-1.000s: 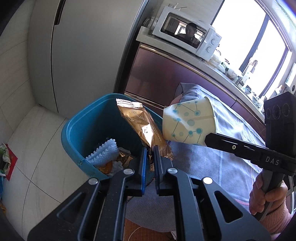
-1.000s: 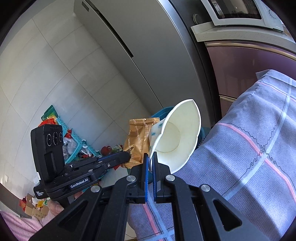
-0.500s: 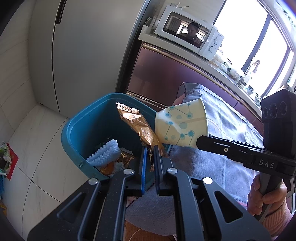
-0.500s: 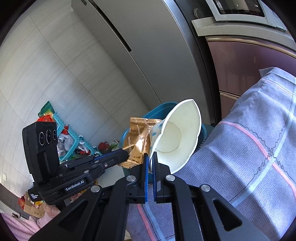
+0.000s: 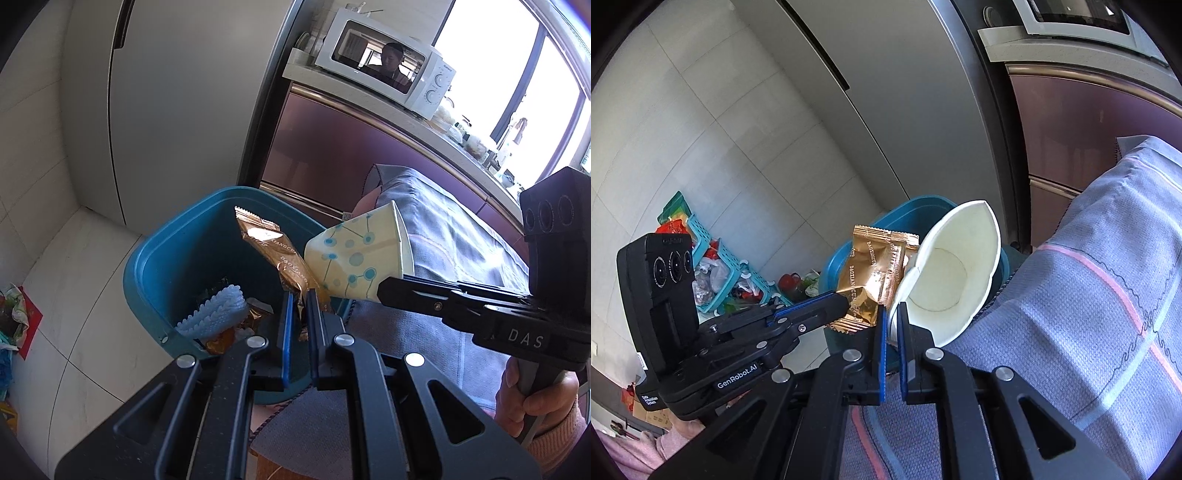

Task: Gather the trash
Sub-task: 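Open both grippers to drop the wrapper and cup into the teal bin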

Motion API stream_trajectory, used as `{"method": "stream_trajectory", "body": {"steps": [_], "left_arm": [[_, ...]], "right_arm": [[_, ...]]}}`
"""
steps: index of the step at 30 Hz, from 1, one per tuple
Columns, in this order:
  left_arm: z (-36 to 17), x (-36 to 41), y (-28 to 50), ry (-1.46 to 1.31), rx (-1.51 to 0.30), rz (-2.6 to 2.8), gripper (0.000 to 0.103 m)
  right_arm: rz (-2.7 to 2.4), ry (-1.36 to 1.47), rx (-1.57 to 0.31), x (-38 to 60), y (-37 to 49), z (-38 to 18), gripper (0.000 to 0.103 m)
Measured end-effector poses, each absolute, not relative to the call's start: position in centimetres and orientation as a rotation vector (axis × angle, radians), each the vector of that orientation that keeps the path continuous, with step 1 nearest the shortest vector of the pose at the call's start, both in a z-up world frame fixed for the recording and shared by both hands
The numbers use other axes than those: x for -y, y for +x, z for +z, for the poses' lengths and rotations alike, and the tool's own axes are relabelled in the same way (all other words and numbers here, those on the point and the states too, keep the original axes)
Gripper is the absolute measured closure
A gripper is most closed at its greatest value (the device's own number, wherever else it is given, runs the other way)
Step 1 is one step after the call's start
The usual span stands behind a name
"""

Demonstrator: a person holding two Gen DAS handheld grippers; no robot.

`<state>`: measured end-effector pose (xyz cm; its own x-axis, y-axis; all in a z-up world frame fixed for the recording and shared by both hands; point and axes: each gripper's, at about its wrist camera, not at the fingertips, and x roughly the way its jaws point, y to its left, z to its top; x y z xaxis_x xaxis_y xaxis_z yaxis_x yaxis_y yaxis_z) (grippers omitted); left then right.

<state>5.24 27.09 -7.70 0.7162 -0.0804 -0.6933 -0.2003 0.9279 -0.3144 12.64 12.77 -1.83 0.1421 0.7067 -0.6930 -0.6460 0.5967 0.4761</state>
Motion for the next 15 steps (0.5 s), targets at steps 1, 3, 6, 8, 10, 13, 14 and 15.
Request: {"method": "stream_trajectory", "body": {"steps": [1,3,6,8,10,13,14,15], "left_arm": [[-7.8,-27.1,5.3,-0.384,-0.775,0.072,0.095],[-7.9,-27.2,5.5,-0.383,-0.777,0.074,0.095],[-8.0,-27.3,5.7,-0.381,-0.780,0.082,0.095],[-8.1,-27.4,5.9,-0.384,-0.782,0.083,0.095],[-8.2,-27.4,6.1,-0.381,-0.785,0.086,0.095],[-8.4,-27.2,6.3,-0.380,-0.790,0.086,0.094],[-8.5,-27.3,6.3,-0.380,-0.792,0.086,0.094],[-8.5,-27.2,6.4,-0.381,-0.793,0.084,0.094]], "right_arm": [[0.976,0.066,-1.045,-12.9,12.7,-1.9,0.097],[0.973,0.061,-1.051,-13.1,12.7,-2.2,0.097],[0.964,0.045,-1.056,-13.4,12.9,-2.5,0.096],[0.962,0.041,-1.059,-13.8,12.7,-2.5,0.096],[0.959,0.037,-1.060,-14.0,12.7,-2.6,0.095],[0.961,0.038,-1.061,-14.1,12.8,-2.6,0.095],[0.960,0.042,-1.061,-14.0,12.8,-2.6,0.095],[0.959,0.045,-1.062,-14.0,12.7,-2.6,0.095]]}}
